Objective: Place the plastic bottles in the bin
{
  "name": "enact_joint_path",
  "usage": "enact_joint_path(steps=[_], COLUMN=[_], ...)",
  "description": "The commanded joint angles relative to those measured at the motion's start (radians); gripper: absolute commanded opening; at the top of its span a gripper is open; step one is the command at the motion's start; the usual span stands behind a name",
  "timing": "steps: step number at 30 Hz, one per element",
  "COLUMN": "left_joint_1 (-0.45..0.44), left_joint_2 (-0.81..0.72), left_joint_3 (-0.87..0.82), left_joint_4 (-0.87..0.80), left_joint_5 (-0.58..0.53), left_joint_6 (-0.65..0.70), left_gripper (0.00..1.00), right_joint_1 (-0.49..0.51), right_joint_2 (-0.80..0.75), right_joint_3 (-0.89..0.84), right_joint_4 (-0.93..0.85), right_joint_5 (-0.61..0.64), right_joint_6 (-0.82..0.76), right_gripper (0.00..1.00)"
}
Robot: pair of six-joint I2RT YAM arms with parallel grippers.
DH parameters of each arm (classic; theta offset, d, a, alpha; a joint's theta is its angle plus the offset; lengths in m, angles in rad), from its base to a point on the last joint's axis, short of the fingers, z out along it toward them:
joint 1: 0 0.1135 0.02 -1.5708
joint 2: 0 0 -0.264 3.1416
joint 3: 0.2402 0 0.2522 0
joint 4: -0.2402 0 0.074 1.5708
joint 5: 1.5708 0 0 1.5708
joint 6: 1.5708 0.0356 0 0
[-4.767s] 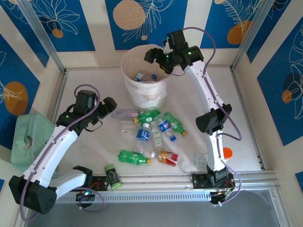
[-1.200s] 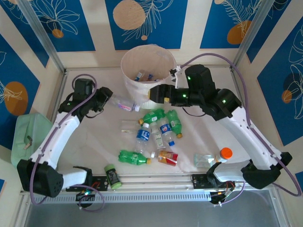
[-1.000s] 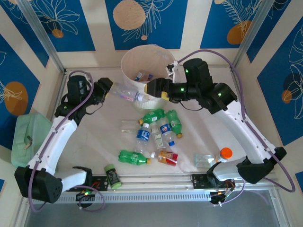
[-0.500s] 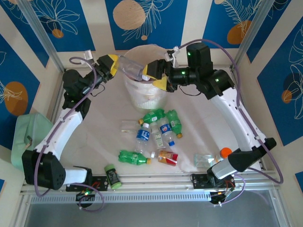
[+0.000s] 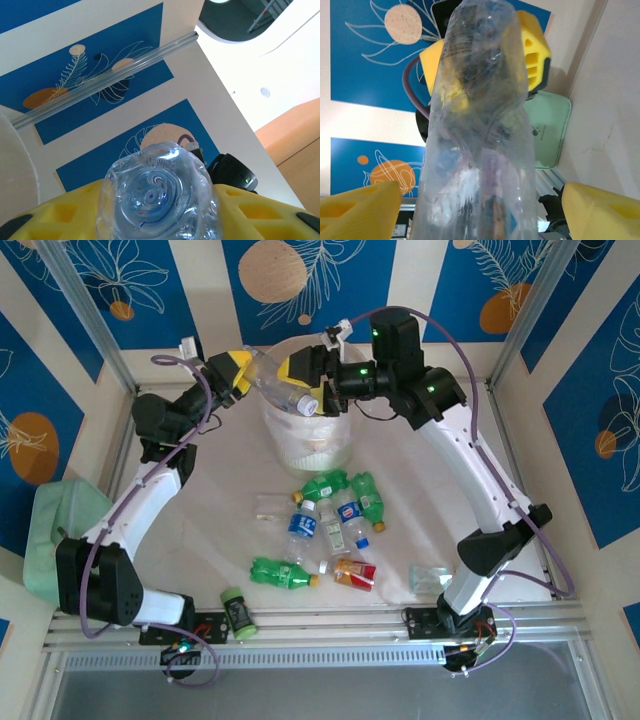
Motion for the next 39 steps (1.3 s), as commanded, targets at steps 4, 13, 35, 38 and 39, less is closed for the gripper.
enact_joint_path(steps=[4, 13, 35, 38, 39], left_joint_1=[0.001, 0.002, 0.001, 0.002, 0.001], left_joint_2=[0.022, 0.032, -0.239, -0.271, -0.279], left_joint_3=[0.025, 0.024, 0.143, 0.143, 0.14], left_joint_4=[0.073, 0.07, -1.053, -1.171, -1.197], left_joint_5=[0.023, 0.02, -0.315, -0.348, -0.349], left_joint_6=[-0.008, 0.0, 0.619, 0.67, 0.676], left_gripper=[0.47, 0.46, 1.0, 1.0, 0.99], right_joint_1=[0.025, 0.026, -0.066, -0.079, -0.081], right_joint_2=[0.012, 0.005, 0.157, 0.25, 0.282], right_joint_3=[0.025, 0.011, 0.304, 0.431, 0.471], right_joint_4=[-0.005, -0.004, -0.388, -0.464, -0.485], right_joint_5=[-0.035, -0.025, 0.332, 0.405, 0.428], right_joint_6=[0.0, -0.005, -0.328, -0.389, -0.41], right_gripper=[0.74, 0.6, 0.48, 0.49, 0.49])
